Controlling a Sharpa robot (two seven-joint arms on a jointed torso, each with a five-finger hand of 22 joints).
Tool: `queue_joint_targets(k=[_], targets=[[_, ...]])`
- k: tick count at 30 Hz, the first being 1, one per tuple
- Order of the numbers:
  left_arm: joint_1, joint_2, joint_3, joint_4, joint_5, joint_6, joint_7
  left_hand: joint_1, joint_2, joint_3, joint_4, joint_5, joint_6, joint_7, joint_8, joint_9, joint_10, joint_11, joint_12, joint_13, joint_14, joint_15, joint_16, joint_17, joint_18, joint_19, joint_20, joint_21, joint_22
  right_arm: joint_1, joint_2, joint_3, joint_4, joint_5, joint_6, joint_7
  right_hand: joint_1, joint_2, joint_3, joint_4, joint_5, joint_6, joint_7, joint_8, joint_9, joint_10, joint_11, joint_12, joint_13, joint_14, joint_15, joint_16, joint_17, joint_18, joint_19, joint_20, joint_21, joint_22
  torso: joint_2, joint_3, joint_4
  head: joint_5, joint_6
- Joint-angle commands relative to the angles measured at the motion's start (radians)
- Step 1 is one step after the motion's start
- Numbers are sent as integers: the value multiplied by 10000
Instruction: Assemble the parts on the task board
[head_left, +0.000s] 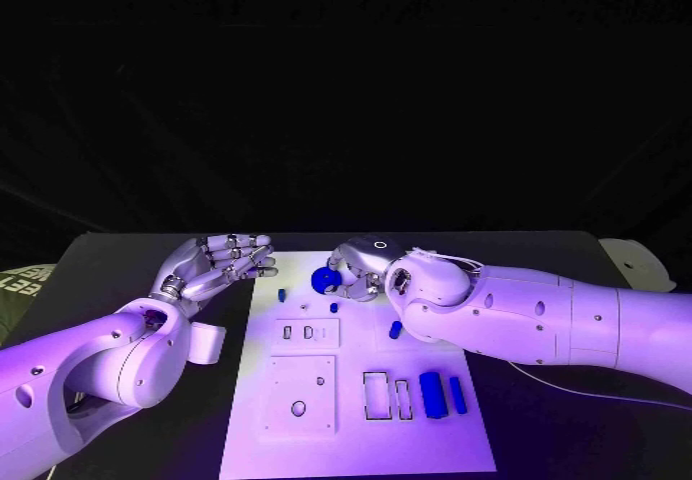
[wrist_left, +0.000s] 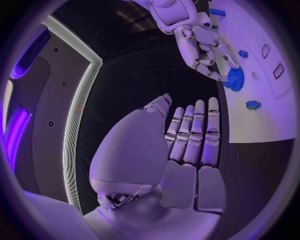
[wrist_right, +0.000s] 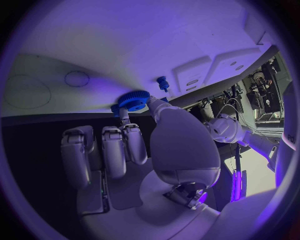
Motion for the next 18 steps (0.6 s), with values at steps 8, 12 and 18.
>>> queue_joint_targets(k=[8,12,18], targets=[[10,-10,7,19,-72,158,55,101,-10,86,-2,8,43,162,-40,-16,-3,64,-68,-15,-20,7,-55,15,132,-10,-12,26,-8,-26,-191,-14,244,30,-184,12,-35,96,-2,-14,49,178,-3,65,20,86,40,62,1480,932,74,38,2112,-70,1046,75,45,2627,2,5,2,-1,-3],[10,-24,7,15,-81,151,46,98,-14,98,-5,6,45,163,-42,-17,-2,65,-67,-15,-19,7,-59,17,131,-10,-12,27,-8,-28,-352,-13,382,28,-500,29,-16,107,14,-16,92,203,-4,62,17,93,39,72,1489,930,74,36,2105,-70,1046,75,45,2627,-4,4,-1,3,-2],[9,-50,7,22,-88,146,38,98,-14,98,-5,6,45,163,-42,-17,-2,65,-67,-15,-19,7,-59,17,131,-10,-12,27,-8,-28,-1014,-2,810,633,-2103,556,188,154,184,-58,373,296,-3,7,-14,83,34,52,1476,916,67,18,2041,-70,1046,71,45,2627,-2,-2,3,-32,21]])
